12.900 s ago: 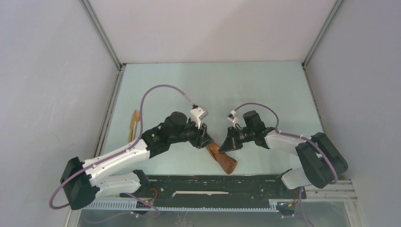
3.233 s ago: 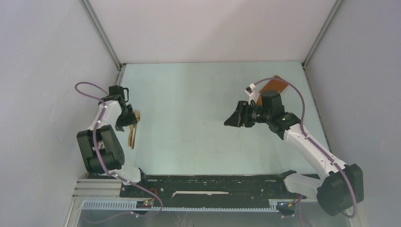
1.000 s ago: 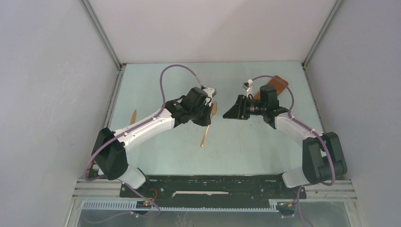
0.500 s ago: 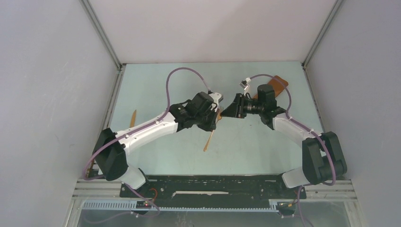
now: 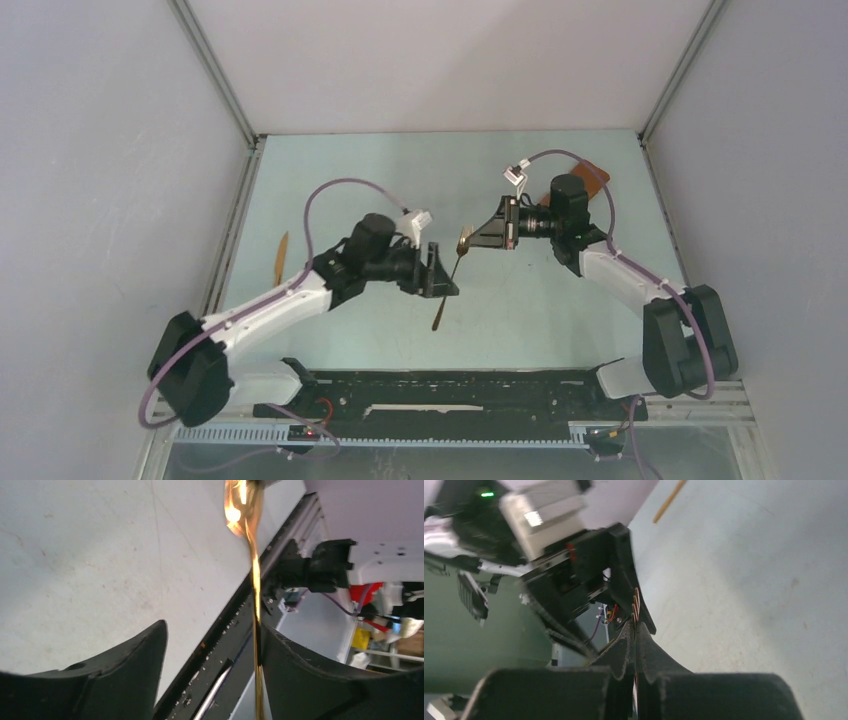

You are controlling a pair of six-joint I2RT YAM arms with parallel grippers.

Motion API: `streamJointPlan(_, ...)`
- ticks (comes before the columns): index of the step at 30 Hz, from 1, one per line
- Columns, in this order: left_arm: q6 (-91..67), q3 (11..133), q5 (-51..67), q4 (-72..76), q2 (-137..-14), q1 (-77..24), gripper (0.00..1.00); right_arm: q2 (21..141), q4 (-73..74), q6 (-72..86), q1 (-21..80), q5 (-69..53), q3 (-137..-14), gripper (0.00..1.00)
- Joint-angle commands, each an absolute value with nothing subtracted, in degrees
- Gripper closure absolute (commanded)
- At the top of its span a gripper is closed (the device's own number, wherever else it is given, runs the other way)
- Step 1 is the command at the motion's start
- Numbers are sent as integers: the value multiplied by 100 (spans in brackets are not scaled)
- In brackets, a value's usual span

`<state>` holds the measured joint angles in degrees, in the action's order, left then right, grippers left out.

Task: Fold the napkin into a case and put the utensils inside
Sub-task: Pass from the right arm to the left

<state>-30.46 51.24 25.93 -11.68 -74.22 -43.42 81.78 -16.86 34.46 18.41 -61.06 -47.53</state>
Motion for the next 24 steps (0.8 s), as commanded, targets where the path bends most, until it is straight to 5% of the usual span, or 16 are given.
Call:
streamJointPlan(1,-4278,4009,4067,1179,-6516,-4121,31,7646,-2741,3461,1865,-6892,-4816,100)
streamJointPlan(7,-5224,3258,4212,2752,-6204,-4110,53,7377,-2901,3437,2074,-6907,-4819,100)
streamJointPlan(10,-5255,3231,4083,2844,-6091,-4113,88,7345,-2816,3380,2168,-6752,-4816,100)
streamJointPlan(11,-5105,3237,3892,2691,-5981,-4108,99,7304,-2547,3393,2174,-6577,-4847,93)
streamJointPlan(15,-3668,3561,1980,674,-5381,-4347,100,6819,818,4049,2240,-3268,-5281,46)
streamJointPlan(16,-3344,3716,1379,228,-5333,-4492,100,6722,1188,4457,2255,-2811,-5274,42)
streamJointPlan(24,-2726,4201,425,-557,-5624,-4813,100,6598,1799,4949,3362,-1889,-5755,48)
